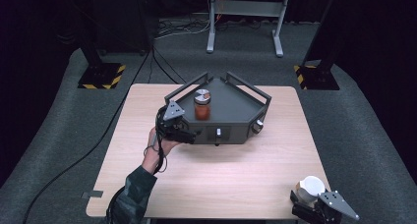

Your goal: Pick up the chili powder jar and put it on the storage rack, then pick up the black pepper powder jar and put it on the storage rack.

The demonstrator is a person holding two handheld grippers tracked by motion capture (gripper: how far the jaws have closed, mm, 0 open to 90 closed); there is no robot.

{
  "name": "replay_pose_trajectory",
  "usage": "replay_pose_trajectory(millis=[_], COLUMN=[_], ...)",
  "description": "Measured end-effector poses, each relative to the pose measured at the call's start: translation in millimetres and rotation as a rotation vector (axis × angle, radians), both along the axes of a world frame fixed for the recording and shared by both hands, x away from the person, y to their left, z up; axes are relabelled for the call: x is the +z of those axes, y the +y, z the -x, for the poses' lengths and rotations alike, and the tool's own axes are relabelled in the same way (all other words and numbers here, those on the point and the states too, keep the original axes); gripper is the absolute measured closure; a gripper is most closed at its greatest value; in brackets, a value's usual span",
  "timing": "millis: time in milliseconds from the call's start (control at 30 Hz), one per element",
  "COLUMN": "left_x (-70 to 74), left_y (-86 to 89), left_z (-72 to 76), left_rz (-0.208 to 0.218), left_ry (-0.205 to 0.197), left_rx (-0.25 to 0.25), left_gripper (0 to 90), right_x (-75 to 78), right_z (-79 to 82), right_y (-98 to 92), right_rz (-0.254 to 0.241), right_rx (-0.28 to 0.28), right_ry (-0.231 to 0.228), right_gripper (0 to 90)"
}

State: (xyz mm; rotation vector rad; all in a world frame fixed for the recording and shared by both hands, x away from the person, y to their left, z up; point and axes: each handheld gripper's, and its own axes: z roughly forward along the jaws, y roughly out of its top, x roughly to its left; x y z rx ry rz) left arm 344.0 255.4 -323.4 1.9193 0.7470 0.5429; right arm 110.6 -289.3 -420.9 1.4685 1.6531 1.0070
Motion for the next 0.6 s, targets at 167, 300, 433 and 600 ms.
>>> replay_pose_trajectory(millis=[167,300,433,600], left_x=[-11.6,-29.0,-52.2,-77.1], left_y=[5.9,10.4,14.2,19.6], left_z=[24.1,39.2,47.3,56.7], left_rz=[-0.017,-0.027,-0.042,-0.045], left_ry=[-0.021,-0.014,0.029,0.085], left_rx=[0.014,0.032,0.055,0.077], left_gripper=[0.0,0.1,0.2,0.2], right_x=[-0.1,0.1,-0.6,0.0], right_z=[0.3,-0.4,-1.3,-3.0], right_y=[0.3,0.4,0.7,1.1], right_rz=[0.000,0.000,-0.002,0.001], right_rx=[-0.003,-0.003,-0.002,-0.007], right_ry=[-0.005,-0.001,-0.002,0.004], right_gripper=[0.0,0.0,0.0,0.0])
